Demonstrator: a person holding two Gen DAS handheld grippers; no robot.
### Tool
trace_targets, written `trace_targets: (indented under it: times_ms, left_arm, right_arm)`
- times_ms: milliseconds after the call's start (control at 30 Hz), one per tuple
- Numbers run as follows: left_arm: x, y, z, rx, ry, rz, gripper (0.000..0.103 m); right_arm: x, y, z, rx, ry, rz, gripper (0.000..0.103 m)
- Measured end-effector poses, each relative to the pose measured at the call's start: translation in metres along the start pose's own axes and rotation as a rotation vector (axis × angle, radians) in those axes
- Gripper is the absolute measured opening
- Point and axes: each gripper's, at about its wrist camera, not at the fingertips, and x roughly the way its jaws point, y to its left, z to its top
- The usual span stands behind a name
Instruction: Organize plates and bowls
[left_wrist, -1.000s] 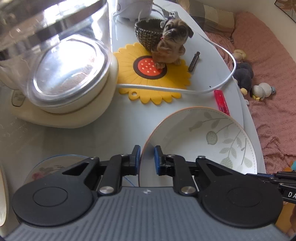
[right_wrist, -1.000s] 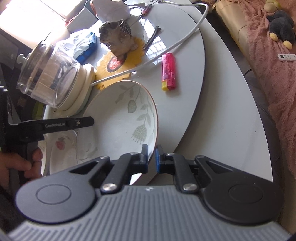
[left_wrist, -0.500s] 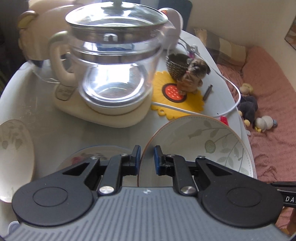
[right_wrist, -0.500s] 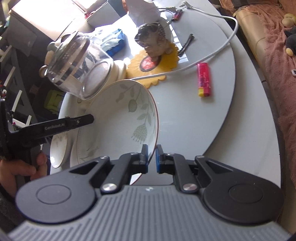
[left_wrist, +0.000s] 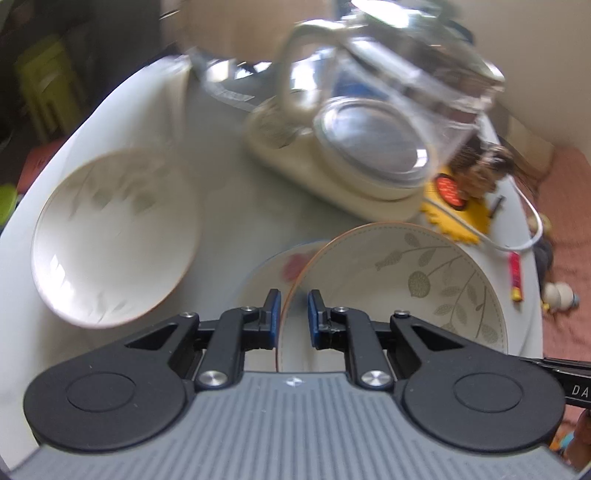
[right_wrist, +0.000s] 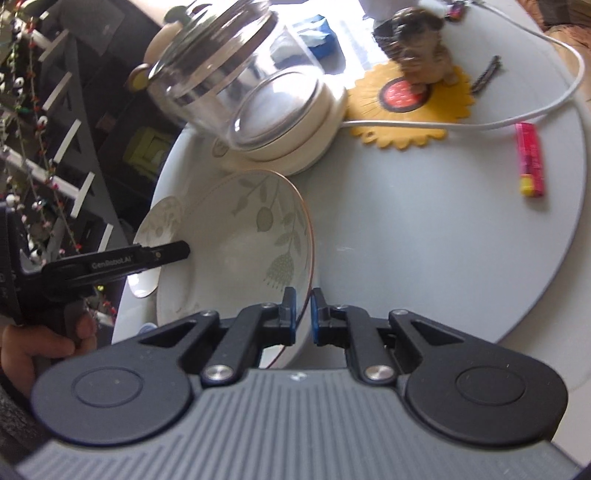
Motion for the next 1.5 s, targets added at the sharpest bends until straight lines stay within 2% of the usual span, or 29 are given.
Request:
trace_targets:
  times_ms: [100, 300, 467, 933, 1033, 1233, 1300, 1500]
  left_arm:
    - [0.003, 0.019, -0.008, -0.047, 0.014, 0.014, 0.018]
    - [0.01, 0.031, -0.021, -0.058, 0.041, 0.045, 0.018]
    - [0.012, 0.035, -0.02, -0.086, 0.047, 0.026, 0.018]
    - [0.019, 0.017, -0.018, 0.032, 0.057, 0.039, 0.018]
    - [0.017, 0.021, -0.017, 0.02, 0.065, 0.023, 0.018]
    - [0.008, 0.046, -0.012, -0.121, 0.08, -0.061, 0.018]
    - [0.0, 0.047, -0.01, -0.124, 0.07, -0.082, 0.018]
    - [-0.022, 0.044, -0.009, -0.116, 0.04, -0.081, 0.018]
  right_arm:
    - [0.017, 0.008, 0.001, -0.028, 0.019, 0.003, 0.011]
    - [0.04, 0.017, 0.001, -0.077, 0.04, -0.023, 0.011]
    - [0.05, 0.019, 0.002, -0.096, 0.059, -0.047, 0.011]
    - [0.058, 0.018, 0.002, -0.103, 0.031, -0.12, 0.011]
    - [0.06, 0.02, 0.001, -0.109, 0.017, -0.131, 0.011]
    - [0.062, 0.022, 0.0, -0.104, 0.031, -0.151, 0.01]
    - [0.061, 0.024, -0.002, -0.108, 0.029, -0.157, 0.01]
    - [0.055, 0.03, 0.0, -0.112, 0.017, -0.202, 0.01]
